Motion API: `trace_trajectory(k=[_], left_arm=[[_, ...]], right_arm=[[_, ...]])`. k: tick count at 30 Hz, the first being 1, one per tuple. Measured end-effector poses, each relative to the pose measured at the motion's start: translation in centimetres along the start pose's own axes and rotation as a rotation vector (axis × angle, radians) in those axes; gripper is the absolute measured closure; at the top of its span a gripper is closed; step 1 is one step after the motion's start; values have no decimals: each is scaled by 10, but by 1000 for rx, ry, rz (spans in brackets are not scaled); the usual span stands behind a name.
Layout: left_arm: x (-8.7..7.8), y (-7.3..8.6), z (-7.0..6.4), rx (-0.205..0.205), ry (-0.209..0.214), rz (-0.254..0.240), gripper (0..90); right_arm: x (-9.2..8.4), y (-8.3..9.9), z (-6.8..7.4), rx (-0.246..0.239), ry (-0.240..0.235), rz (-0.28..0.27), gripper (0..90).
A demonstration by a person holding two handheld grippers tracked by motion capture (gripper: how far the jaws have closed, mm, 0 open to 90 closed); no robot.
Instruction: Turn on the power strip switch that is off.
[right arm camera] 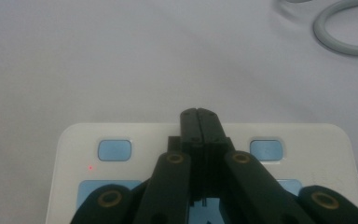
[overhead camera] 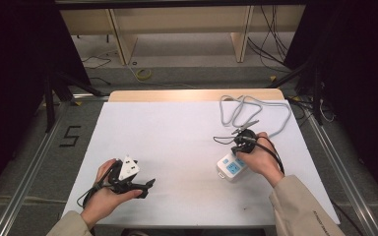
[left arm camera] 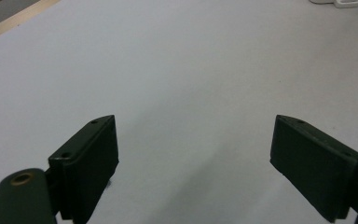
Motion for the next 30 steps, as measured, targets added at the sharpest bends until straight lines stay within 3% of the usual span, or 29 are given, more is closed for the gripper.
trace_trajectory(k=[10,30], left_arm=[[1,0,0,4,0,3,146],[1,0,-2,3,0,5,146]], right_arm=[[1,0,-1,24,-23,6,900],[1,-1,0,2,-11,42,900]])
Point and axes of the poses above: each handheld gripper's, and its own axes: x roughly forward along the jaws, y roughly out of its underside, z roughly to its left, the point moved 10 cm from there along x, roughly forward along the jaws, and after that the axes turned 9 degrees about -x, right-handed, at the moved point
